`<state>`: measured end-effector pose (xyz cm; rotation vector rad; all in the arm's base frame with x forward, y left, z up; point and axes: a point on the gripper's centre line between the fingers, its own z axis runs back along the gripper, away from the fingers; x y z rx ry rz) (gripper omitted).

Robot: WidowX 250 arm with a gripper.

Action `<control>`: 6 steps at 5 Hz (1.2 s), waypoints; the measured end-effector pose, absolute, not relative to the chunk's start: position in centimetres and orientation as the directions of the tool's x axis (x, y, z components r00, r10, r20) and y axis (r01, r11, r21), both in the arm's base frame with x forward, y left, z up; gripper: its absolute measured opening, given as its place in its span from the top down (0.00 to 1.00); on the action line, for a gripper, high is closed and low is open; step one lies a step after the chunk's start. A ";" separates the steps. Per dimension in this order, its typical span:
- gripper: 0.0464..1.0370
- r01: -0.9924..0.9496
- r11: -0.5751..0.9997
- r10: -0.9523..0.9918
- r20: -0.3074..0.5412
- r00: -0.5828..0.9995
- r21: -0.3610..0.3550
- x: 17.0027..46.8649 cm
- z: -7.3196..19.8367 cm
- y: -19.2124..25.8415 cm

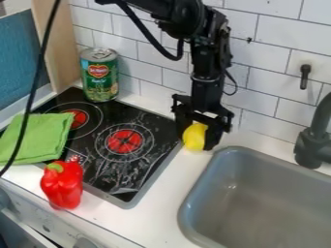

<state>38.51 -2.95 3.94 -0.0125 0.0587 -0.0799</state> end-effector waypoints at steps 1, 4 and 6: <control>0.22 0.068 0.997 -0.069 -0.015 0.998 -0.023 35.9 7.1 -2.8; 0.22 0.045 0.999 -0.044 -0.180 0.983 0.001 23.4 4.3 -0.8; 0.22 0.096 0.994 -0.104 -0.159 0.982 -0.057 22.6 3.1 -2.9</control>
